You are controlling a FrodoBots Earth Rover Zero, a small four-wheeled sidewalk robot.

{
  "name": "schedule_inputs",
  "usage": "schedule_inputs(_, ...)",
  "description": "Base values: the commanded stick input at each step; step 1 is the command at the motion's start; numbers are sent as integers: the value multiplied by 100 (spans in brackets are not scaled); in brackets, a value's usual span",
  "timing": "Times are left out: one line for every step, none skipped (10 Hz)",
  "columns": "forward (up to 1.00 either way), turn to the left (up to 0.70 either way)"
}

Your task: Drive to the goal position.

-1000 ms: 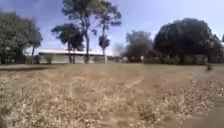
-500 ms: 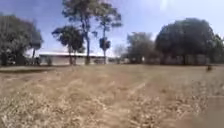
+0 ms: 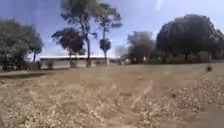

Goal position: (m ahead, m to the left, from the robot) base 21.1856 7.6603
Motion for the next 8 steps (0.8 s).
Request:
schedule_inputs(70,0)
schedule_inputs(70,0)
schedule_inputs(70,0)
schedule_inputs(70,0)
schedule_inputs(70,0)
schedule_inputs(70,0)
schedule_inputs(70,0)
schedule_inputs(70,0)
